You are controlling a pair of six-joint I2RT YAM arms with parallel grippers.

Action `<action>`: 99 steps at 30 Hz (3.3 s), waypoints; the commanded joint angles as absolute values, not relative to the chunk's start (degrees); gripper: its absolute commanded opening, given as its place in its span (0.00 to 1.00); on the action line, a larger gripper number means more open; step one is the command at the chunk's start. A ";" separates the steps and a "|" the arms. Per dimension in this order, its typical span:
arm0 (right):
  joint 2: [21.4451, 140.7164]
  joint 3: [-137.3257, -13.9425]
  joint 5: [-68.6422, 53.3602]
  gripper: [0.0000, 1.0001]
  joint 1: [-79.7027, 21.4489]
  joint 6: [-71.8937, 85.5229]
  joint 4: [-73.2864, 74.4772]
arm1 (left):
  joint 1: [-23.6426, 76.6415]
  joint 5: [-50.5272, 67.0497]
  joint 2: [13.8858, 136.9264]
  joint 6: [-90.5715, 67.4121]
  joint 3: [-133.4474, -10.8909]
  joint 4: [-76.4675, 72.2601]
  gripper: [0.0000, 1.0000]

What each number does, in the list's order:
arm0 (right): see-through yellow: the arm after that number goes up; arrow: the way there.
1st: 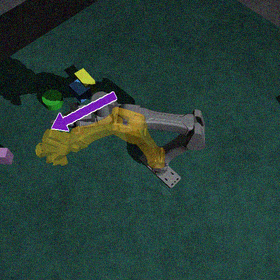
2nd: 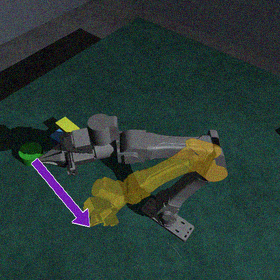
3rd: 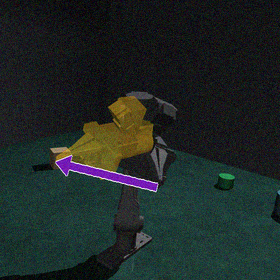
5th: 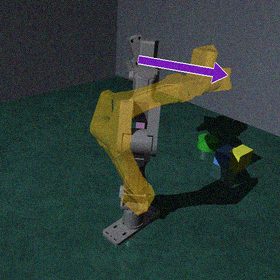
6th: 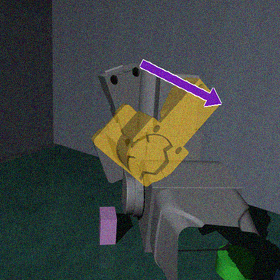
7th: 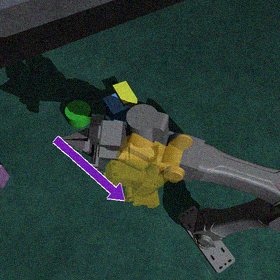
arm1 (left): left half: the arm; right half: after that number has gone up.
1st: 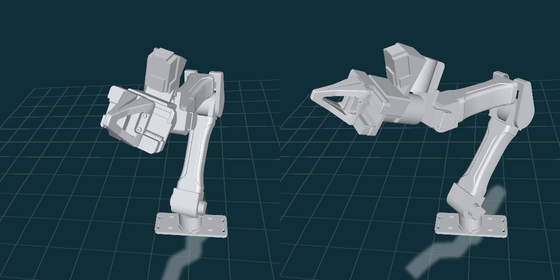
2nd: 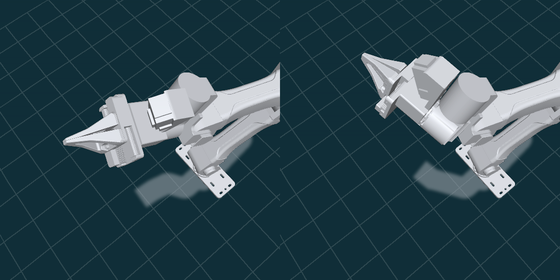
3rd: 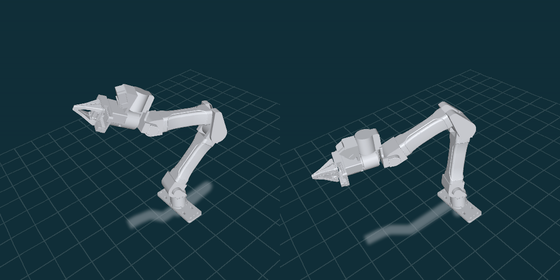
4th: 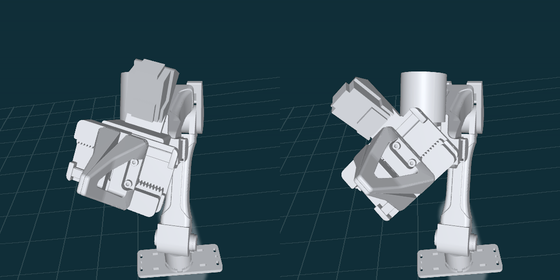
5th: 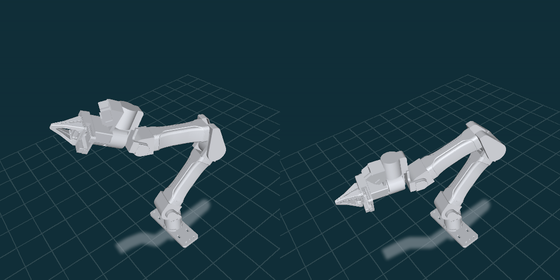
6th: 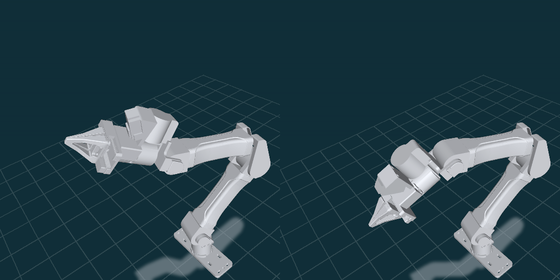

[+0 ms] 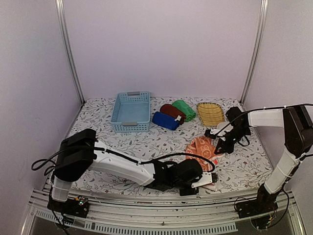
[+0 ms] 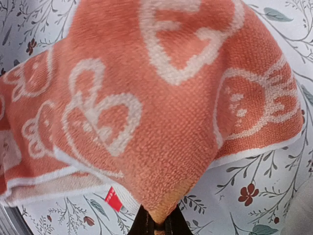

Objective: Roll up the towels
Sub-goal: Pick up the towel from the center of the board.

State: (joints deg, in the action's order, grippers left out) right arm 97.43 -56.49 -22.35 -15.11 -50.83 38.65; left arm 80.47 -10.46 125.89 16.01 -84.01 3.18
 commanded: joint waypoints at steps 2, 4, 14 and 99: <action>92.38 -63.50 -31.72 0.06 -15.48 -47.90 47.14 | 73.41 -20.45 110.37 11.95 -73.02 -1.34 0.00; 91.17 -66.54 -36.85 0.05 -15.47 -47.45 51.10 | 71.51 -22.47 103.73 11.29 -67.81 -1.90 0.00; 87.89 -66.76 -60.57 0.08 -10.11 -42.46 55.88 | 63.56 -27.61 74.45 6.23 -49.23 5.43 0.00; 84.76 -58.77 -44.16 0.43 -9.08 -30.41 41.66 | 60.98 -11.55 53.79 -23.63 -42.92 32.05 0.51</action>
State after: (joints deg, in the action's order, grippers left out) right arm 90.78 -58.61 -44.05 -5.32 -22.79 38.37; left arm 61.39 -11.22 56.25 -22.11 -40.47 28.01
